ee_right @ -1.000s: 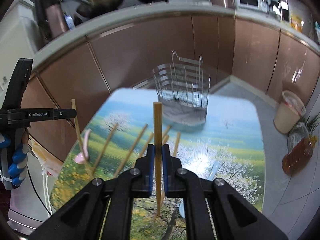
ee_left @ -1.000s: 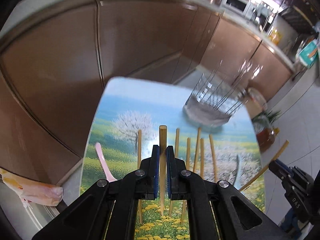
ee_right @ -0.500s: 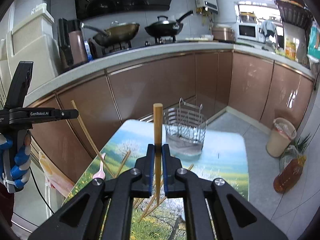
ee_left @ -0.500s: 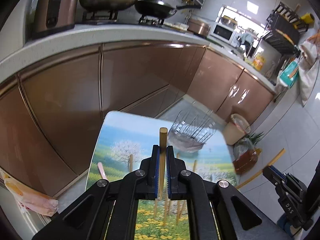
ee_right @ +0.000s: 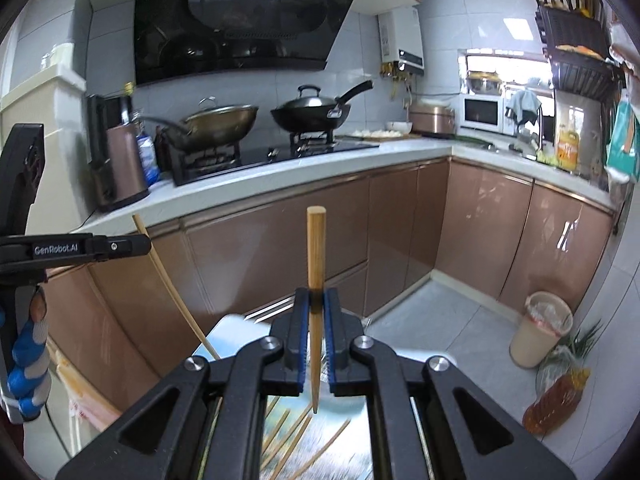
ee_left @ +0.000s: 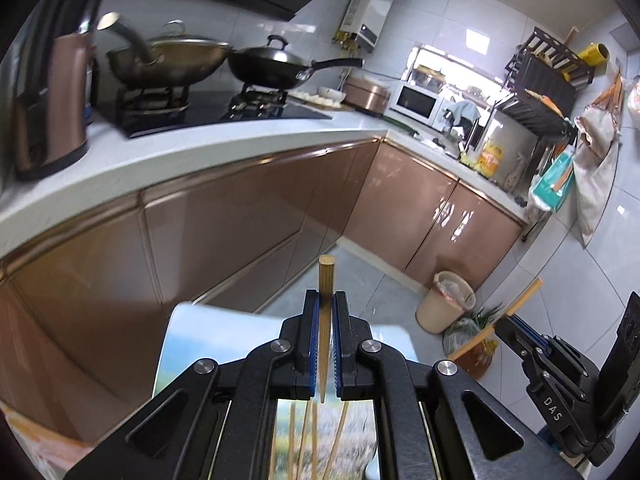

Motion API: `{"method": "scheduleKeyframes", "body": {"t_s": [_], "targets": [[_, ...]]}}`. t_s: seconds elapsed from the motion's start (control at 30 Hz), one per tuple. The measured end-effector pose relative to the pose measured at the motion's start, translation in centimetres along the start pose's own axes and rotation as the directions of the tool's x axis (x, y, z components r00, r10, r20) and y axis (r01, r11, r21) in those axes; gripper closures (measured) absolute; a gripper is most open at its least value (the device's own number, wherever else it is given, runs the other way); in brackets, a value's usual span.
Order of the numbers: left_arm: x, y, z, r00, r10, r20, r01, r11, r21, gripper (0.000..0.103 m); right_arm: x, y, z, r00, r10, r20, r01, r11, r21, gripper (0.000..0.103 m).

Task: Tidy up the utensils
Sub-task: 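Lift the left tool's chopstick over the wire holder while the right tool carries its own, then open the left tool to drop its chopstick in the holder while the right tool releases its own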

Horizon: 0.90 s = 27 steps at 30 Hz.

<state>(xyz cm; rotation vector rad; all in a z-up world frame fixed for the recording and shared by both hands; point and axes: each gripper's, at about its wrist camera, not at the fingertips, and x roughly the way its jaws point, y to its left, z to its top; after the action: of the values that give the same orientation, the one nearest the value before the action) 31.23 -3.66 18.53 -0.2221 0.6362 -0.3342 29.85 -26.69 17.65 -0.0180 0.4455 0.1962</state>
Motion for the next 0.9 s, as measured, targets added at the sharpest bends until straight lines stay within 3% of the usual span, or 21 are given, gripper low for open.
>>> {"method": "scheduleKeyframes", "body": {"t_s": [0.17,0.33,0.63,0.9], "targets": [[4.8,-0.8,2.1,1.0,-0.015,0.004,0.015,1.0,-0.006,0.097,4.8,-1.6,1.5,1.0,-0.02,-0.004,0.02,1.0,-0.005,0.097],[10.1,-1.0,2.4,1.0,-0.005,0.01,0.005,1.0,-0.007,0.097,9.9,-3.1,0.2,1.0,-0.02,-0.024,0.021,1.0,0.007,0.097],[19.8,0.4,-1.7,0.998,0.04,-0.041,-0.04,0.999,-0.005,0.097,16.9,-5.2,-6.0,0.998,0.0,-0.063,0.002,0.999,0.043,0.096],[22.7,1.4,-4.6,0.994,0.079,-0.074,-0.077,0.997,0.029,0.097,18.7,-7.1,-10.6,0.998,0.014,-0.065,-0.006,0.991,0.132,0.096]]}}
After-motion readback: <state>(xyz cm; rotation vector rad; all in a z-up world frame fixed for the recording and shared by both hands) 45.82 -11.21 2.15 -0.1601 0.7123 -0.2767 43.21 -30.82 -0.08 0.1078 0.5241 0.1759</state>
